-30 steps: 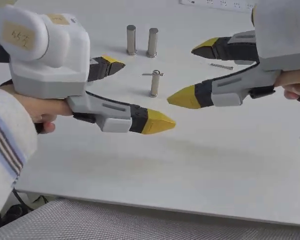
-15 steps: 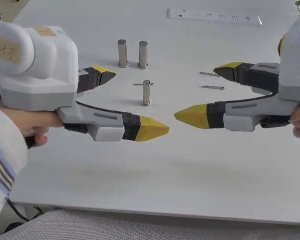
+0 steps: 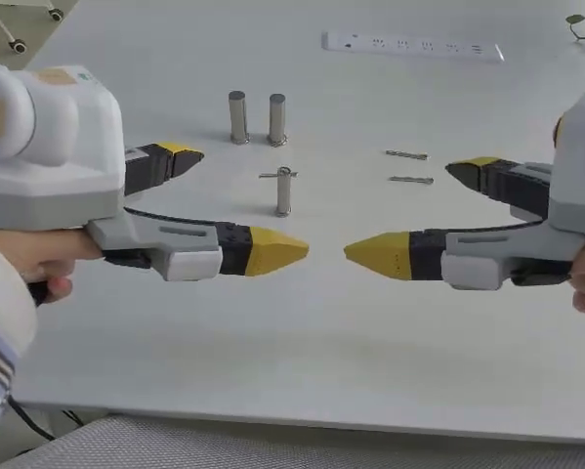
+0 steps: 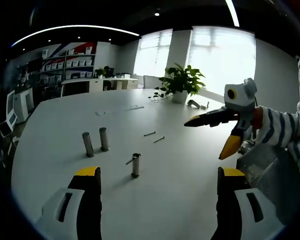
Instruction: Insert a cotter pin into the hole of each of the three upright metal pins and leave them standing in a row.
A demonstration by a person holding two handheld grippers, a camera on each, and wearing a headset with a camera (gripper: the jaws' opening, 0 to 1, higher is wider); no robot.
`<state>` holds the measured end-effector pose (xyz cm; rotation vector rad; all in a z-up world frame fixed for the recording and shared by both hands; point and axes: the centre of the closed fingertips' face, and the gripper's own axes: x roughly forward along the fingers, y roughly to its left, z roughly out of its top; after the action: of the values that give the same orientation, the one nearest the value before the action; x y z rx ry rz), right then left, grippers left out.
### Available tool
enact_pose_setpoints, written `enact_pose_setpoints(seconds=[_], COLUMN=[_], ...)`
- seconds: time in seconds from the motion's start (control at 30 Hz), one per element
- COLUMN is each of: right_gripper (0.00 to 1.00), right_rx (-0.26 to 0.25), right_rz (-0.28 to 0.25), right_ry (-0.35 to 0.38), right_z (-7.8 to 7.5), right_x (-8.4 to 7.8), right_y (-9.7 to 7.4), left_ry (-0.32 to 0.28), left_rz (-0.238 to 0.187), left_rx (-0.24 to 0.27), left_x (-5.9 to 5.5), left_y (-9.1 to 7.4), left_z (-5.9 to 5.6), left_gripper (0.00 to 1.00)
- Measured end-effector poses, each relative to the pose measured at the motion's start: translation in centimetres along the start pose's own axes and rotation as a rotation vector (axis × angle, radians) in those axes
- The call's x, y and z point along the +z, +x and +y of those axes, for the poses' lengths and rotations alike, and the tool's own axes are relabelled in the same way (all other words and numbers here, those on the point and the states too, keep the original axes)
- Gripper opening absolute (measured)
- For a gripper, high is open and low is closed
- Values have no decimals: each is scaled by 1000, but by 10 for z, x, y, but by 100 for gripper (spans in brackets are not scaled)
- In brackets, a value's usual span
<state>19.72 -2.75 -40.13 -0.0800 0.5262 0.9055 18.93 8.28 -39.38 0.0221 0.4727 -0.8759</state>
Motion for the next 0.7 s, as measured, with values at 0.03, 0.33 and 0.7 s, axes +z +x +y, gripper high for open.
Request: enact_pose_setpoints(seconds=[0.03, 0.33, 0.7], right_gripper=[98, 98, 98], right_rx=[-3, -11, -19], right_rz=[-4, 3, 44], right_ry=[10, 29, 59], right_z=[-1, 0, -4], right_x=[0, -3, -15], right_y=[0, -2, -2], left_ry=[0, -7, -27], left_rz=[1, -8, -92], left_rx=[0, 26, 169], left_x=[0, 3, 37], left_y=[0, -2, -5], left_z=[0, 12, 63], left_gripper=[96, 94, 84])
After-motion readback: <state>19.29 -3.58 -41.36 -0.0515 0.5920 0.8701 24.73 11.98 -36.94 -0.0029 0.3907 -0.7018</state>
